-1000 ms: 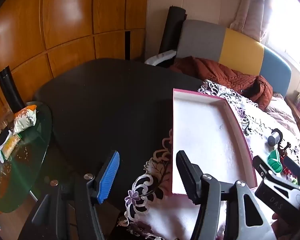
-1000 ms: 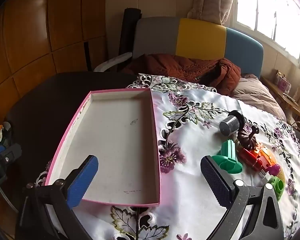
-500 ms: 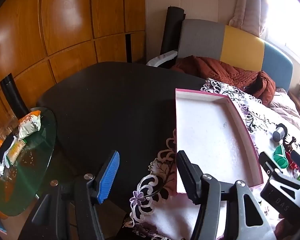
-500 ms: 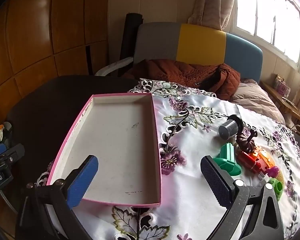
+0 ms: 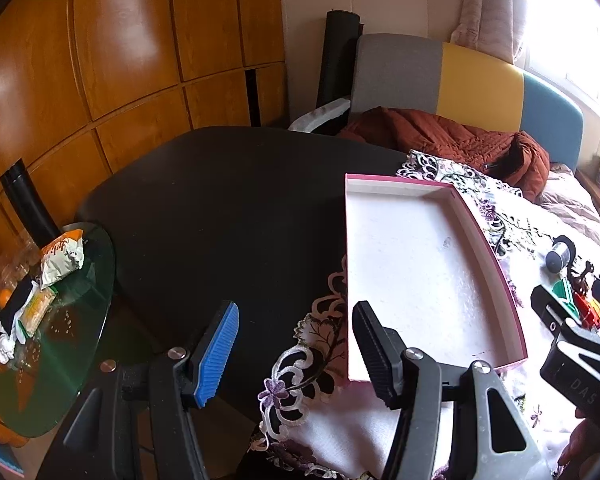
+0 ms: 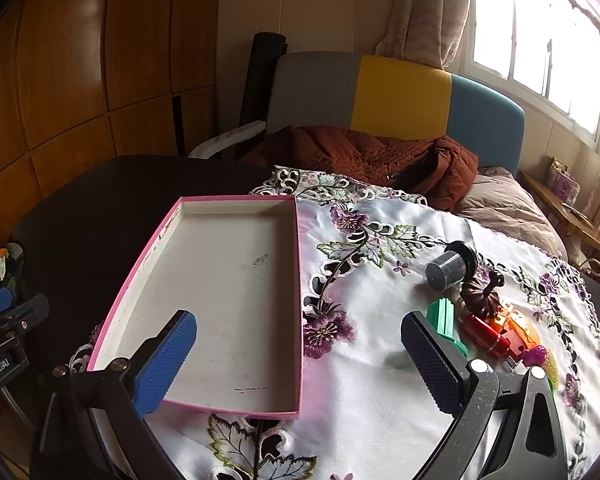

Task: Organize rigid objects
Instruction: 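Move both tools over the toy cluster beside the pink tray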

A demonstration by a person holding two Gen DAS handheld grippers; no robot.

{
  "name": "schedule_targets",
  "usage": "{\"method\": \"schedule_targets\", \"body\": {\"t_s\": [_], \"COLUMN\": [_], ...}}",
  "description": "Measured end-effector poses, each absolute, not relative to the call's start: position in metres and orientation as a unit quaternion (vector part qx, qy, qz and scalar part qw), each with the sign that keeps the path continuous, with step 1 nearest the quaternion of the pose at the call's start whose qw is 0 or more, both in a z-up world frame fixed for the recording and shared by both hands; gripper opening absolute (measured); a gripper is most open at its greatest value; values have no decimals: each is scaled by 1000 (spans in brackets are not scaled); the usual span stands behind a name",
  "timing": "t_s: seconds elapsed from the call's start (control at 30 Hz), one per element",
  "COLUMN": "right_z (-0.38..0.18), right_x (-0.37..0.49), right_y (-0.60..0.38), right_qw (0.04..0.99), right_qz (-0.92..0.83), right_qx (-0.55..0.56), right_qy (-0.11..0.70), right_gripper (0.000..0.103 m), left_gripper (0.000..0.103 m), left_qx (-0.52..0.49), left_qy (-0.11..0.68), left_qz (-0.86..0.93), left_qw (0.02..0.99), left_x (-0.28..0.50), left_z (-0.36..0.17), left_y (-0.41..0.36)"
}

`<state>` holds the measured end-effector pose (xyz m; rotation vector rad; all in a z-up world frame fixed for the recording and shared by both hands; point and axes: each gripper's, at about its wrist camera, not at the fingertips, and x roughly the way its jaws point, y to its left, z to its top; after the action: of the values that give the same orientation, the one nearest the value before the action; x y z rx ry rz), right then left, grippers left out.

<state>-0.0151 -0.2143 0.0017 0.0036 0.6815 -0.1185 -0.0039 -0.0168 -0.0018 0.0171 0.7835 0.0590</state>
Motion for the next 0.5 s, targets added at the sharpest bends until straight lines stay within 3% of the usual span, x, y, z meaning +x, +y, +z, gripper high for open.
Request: {"method": "schedule_targets", "body": {"t_s": [0.5], "right_z": [23], "right_x": [-23], "right_y": [-259], "right_qw": [947], "right_qz": [-65], "right_qx": [-12], "right_qy": [314], "right_gripper": [103], "left_gripper": [60], "left_qx": [25], "left_qy": [389], "left_qz": [-8], "left_qw": [921], "left_x": [-8], "left_z": [1], "left_y": [-31]}}
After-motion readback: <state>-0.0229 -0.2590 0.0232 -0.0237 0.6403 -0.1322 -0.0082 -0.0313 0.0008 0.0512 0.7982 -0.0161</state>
